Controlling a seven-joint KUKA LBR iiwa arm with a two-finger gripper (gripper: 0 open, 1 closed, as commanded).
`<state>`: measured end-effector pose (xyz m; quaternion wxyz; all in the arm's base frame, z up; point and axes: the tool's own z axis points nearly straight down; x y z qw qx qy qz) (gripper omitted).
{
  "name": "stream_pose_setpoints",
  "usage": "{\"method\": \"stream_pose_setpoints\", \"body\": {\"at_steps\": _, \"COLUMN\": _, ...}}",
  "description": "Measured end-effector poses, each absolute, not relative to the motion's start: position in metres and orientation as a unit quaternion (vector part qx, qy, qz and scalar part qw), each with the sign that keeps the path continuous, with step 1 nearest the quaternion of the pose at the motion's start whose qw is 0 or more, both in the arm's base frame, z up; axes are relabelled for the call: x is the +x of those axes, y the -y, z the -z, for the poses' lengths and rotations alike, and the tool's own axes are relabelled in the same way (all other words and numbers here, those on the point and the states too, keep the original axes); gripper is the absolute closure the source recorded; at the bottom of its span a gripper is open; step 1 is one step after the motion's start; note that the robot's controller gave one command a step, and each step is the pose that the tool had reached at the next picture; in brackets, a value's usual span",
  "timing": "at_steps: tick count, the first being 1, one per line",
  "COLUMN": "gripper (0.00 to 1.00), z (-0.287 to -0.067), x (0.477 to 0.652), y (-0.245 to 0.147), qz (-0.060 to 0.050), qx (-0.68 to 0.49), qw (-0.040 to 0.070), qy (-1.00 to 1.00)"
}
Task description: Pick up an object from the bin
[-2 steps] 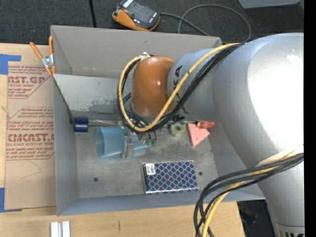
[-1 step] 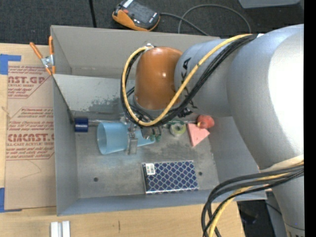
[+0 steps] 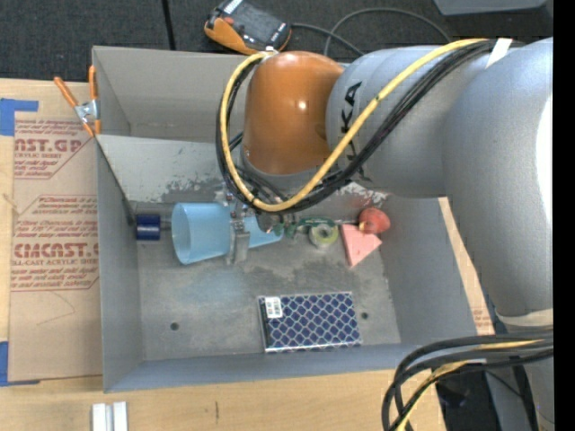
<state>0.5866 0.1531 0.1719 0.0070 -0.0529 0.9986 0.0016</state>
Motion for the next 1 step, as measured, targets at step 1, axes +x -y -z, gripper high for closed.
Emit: {"method": "stream_pose_setpoints", "body": {"at_steps": 1, "gripper": 1.0, "z": -0.2144, "x": 0.5831, "y": -0.1525, "qz": -0.001, "qx": -0.047, "qw": 0.001, "qy": -0.999}}
